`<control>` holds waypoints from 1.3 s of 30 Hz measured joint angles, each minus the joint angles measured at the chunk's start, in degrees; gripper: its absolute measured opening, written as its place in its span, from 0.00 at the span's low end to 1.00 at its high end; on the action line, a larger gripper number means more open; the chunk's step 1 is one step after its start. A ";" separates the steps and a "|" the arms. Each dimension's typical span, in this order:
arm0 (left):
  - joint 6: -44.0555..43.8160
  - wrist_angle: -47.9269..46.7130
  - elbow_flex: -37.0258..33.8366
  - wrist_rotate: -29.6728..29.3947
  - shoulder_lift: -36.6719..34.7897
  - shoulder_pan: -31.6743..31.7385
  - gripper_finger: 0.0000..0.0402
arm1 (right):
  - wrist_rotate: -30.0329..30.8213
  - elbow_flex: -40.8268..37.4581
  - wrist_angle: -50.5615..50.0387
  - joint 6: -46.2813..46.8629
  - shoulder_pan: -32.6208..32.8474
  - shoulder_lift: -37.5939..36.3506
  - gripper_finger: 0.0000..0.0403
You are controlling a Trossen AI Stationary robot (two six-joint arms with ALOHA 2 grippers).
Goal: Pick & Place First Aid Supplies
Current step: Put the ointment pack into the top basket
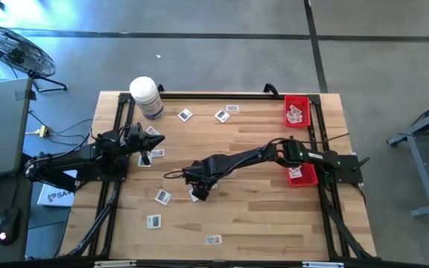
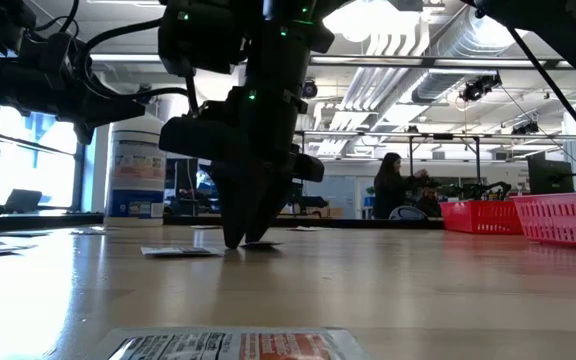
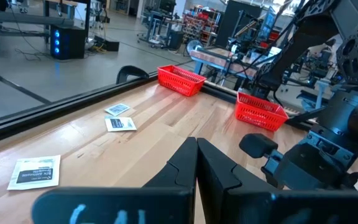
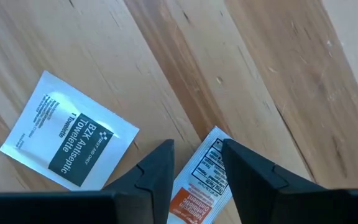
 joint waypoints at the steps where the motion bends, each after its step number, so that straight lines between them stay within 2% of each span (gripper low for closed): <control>1: -0.02 0.00 0.01 -0.01 0.00 -0.01 0.00 | 0.03 0.02 -0.05 -0.02 0.00 0.09 0.32; 12: -0.02 0.00 0.00 0.01 0.00 0.00 0.00 | 0.72 0.04 -0.33 -0.94 -0.09 0.44 0.11; 20: -0.02 0.00 0.01 -0.01 0.00 -0.01 0.00 | 0.79 0.04 -0.50 -2.04 -0.13 0.44 0.01; 27: -0.02 0.00 -0.01 0.02 0.00 -0.01 0.00 | 3.41 -0.20 -0.70 -6.27 0.68 -0.22 0.00; 31: -0.01 -0.01 -0.01 -0.01 0.00 0.00 0.00 | 3.56 -0.59 -0.95 -6.75 0.94 -3.09 0.00; 35: -0.02 0.00 0.01 0.02 0.00 -0.01 0.00 | 4.26 -0.94 -5.80 -7.08 0.88 -6.80 0.00; 39: -0.01 0.00 0.01 0.02 0.00 -0.01 0.00 | 9.31 -0.49 -15.06 -6.03 0.92 -11.88 0.00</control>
